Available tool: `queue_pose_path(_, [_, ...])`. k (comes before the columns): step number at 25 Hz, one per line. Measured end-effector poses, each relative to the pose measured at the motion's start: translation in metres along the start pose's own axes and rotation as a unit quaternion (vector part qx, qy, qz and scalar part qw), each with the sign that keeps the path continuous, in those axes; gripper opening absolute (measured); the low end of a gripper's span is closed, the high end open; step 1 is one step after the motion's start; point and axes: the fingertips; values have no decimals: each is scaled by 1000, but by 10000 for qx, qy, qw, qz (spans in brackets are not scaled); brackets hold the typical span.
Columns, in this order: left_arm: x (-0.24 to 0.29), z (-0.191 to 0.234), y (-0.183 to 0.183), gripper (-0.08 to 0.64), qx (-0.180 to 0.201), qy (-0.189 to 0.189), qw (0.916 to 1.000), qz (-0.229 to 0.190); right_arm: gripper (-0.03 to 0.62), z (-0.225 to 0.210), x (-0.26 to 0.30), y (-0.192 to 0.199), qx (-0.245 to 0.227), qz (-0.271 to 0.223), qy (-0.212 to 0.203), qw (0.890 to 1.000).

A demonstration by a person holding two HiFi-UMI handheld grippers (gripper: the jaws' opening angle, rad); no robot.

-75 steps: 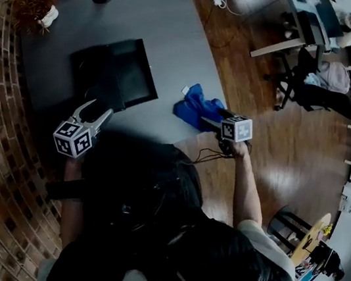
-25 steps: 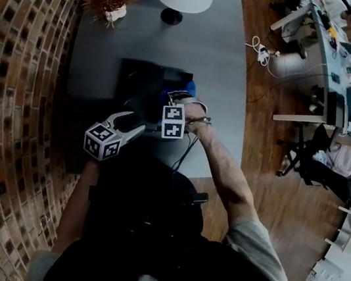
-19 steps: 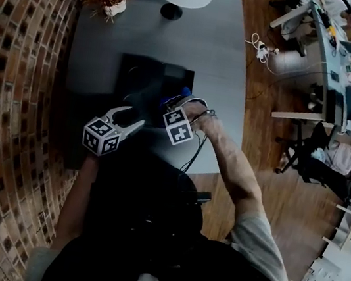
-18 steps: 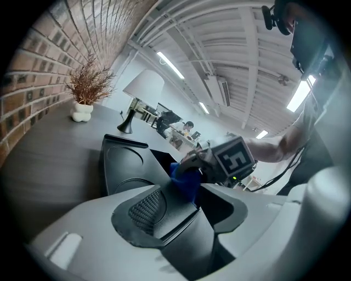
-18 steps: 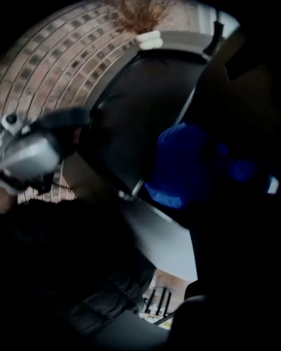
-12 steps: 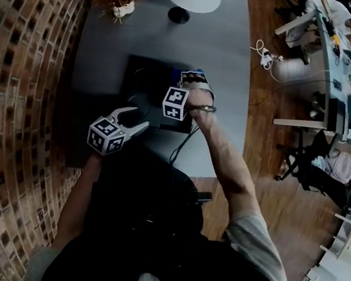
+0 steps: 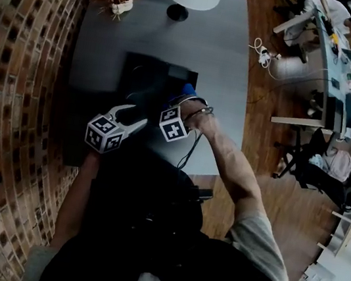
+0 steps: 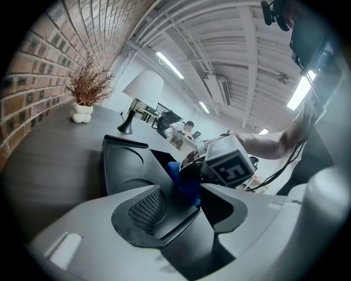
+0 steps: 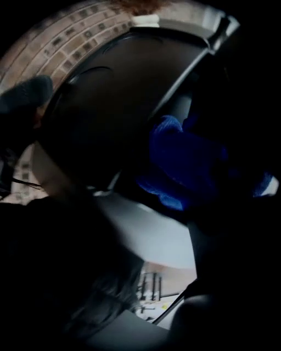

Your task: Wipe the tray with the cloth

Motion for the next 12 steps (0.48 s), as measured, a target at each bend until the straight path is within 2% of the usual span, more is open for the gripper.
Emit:
queue_pose_path(2, [0, 0, 0, 227, 7, -7, 10000, 16, 166, 4, -7, -12, 484, -516, -228, 9972])
queue_pose_path(3, [0, -1, 0, 227, 7, -4, 10000, 16, 167, -5, -9, -6, 661, -459, -72, 9967])
queue_pose_path(4, [0, -1, 0, 227, 4, -1, 10000, 8, 167, -23, -11, 7, 784, -183, 318, 9962])
queue_pose_path(5, [0, -2, -1, 227, 4, 1, 10000, -4, 167, -48, -14, 27, 823, 280, 909, 9921])
queue_pose_path(6, [0, -2, -1, 227, 8, 2, 10000, -13, 167, -76, -19, 49, 747, 863, 1576, 9809])
queue_pose_path(7, [0, -1, -1, 227, 14, 2, 10000, -18, 167, -102, -24, 69, 579, 1459, 2154, 9638])
queue_pose_path(8, [0, -1, -1, 227, 16, 3, 10000, -25, 167, -120, -27, 86, 382, 1966, 2524, 9467])
queue_pose_path(9, [0, -1, -1, 227, 11, 4, 10000, -36, 167, -130, -26, 97, 182, 2351, 2676, 9342])
queue_pose_path(12, [0, -2, -2, 224, -24, 8, 10000, -87, 169, -129, -10, 109, -551, 3048, 2691, 9119])
Point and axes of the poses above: the fingertips, and each gripper's own axes: x forward along the fingers, z to its left, y out of its underside, and after that the axes turned 10 degrees about y, right-handed
